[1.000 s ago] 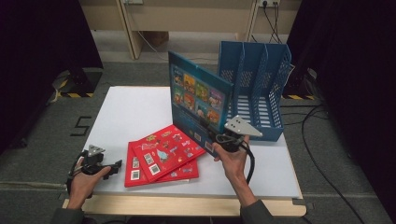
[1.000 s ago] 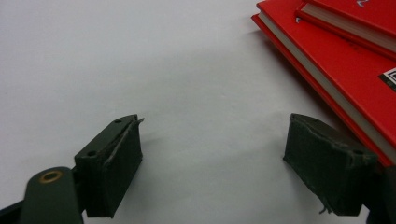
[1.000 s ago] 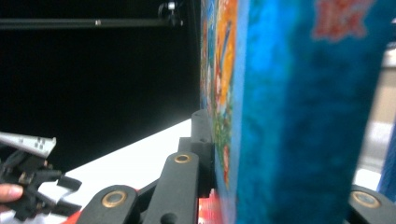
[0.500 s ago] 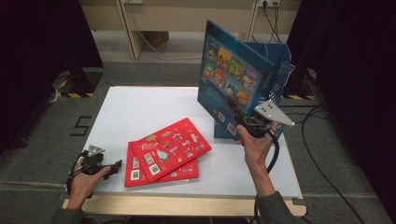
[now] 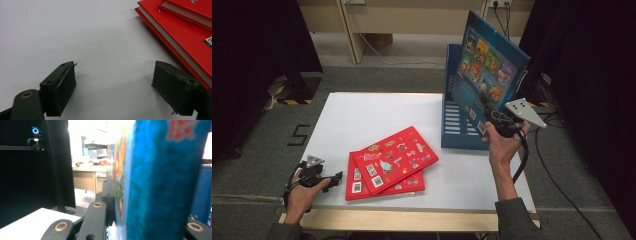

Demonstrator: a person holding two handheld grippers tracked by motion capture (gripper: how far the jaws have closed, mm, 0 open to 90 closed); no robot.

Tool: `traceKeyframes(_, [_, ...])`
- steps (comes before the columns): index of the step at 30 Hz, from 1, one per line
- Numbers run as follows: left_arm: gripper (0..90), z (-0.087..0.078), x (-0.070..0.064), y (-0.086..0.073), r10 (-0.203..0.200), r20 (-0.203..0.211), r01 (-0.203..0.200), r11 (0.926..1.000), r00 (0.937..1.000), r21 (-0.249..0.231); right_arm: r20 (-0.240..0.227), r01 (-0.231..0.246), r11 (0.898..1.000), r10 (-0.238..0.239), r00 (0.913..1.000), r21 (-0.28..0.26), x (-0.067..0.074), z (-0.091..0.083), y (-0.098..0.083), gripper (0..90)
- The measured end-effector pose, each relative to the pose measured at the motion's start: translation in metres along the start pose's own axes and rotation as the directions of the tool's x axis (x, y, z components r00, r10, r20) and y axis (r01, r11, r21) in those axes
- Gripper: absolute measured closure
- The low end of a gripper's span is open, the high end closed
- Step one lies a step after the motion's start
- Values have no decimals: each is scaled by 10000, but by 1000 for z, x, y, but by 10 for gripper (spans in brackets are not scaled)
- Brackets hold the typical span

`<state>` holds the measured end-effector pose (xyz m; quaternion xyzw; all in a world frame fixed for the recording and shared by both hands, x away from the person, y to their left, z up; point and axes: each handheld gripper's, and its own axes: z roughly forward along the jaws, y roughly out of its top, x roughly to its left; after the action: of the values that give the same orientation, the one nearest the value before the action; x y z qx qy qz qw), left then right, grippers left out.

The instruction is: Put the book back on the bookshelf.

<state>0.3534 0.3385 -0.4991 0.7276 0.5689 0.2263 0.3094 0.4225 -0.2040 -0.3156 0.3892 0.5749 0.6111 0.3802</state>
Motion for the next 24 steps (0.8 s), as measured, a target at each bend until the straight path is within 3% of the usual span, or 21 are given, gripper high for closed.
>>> traceKeyframes(16, [174, 0, 0, -1, -8, 18, 8, 10000, 10000, -57, 1026, -142, 9992, 103, 9947, 367, 5, 61, -17, 826])
traceKeyframes(24, [175, 0, 0, -1, -5, 1, 5, 10000, 10000, -90, 1380, -149, 9981, 65, 9904, 605, 9, 83, -25, 826])
